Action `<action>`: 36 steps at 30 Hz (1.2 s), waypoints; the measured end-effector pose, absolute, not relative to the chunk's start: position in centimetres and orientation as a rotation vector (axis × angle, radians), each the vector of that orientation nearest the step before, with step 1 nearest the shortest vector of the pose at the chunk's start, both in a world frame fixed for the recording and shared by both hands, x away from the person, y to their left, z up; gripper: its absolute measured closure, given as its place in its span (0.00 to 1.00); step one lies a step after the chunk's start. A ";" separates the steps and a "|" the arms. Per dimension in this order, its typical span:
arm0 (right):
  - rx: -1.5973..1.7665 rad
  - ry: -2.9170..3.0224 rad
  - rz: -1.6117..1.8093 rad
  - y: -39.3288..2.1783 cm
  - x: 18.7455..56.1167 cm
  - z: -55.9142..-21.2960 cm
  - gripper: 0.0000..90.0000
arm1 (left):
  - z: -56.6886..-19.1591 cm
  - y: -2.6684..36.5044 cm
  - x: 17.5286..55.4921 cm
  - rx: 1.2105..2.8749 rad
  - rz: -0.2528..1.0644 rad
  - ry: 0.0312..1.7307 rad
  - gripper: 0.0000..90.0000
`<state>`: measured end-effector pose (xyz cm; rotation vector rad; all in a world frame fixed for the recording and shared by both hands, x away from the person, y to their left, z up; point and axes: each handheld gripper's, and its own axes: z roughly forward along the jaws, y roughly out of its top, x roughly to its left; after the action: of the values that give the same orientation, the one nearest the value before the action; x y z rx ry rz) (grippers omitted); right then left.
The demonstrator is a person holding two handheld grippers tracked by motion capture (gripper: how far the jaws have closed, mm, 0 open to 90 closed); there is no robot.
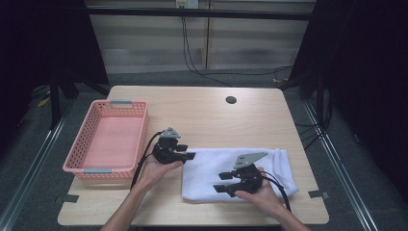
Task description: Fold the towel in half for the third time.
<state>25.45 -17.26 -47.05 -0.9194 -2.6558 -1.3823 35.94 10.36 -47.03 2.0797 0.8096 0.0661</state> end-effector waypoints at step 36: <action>-0.536 -2.984 -1.266 -8.2 24.3 -50.3 0.44 | -50.2 9.5 37.6 2.174 0.067 0.838 0.46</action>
<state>24.32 -8.17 -50.27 -0.5357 -2.9838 -1.2661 37.60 9.50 -50.16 2.1738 0.8378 0.0671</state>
